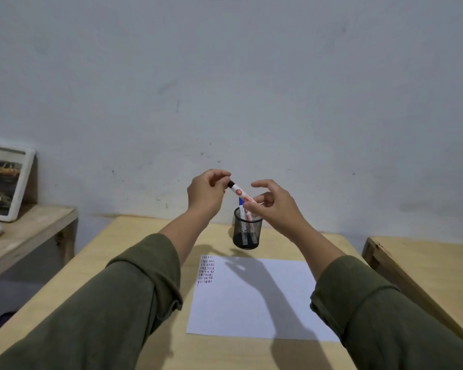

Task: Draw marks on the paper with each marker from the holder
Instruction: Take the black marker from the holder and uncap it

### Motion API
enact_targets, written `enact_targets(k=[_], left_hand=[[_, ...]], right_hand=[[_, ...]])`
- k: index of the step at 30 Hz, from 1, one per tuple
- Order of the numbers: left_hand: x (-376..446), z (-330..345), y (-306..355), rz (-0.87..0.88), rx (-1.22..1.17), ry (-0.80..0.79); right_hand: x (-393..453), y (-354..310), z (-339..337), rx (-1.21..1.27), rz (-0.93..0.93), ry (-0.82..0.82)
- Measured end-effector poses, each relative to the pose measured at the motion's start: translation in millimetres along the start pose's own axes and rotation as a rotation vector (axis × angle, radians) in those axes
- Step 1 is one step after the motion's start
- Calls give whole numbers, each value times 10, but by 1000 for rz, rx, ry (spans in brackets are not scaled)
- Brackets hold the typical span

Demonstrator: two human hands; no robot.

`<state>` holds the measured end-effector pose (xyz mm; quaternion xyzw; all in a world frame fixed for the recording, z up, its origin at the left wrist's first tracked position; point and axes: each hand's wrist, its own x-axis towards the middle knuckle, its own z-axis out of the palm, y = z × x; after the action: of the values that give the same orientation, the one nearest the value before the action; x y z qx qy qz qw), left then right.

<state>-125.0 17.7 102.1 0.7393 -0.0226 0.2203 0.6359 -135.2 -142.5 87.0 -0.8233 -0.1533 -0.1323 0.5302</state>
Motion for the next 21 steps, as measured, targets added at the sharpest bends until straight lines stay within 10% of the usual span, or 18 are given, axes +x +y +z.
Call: enact_targets(k=[15, 21], left_hand=[[-227, 14, -51, -79, -65, 9], [-303, 79, -103, -70, -87, -93]], right_hand=[[-177, -170, -153, 842, 127, 162], [-209, -199, -60, 707, 156, 50]])
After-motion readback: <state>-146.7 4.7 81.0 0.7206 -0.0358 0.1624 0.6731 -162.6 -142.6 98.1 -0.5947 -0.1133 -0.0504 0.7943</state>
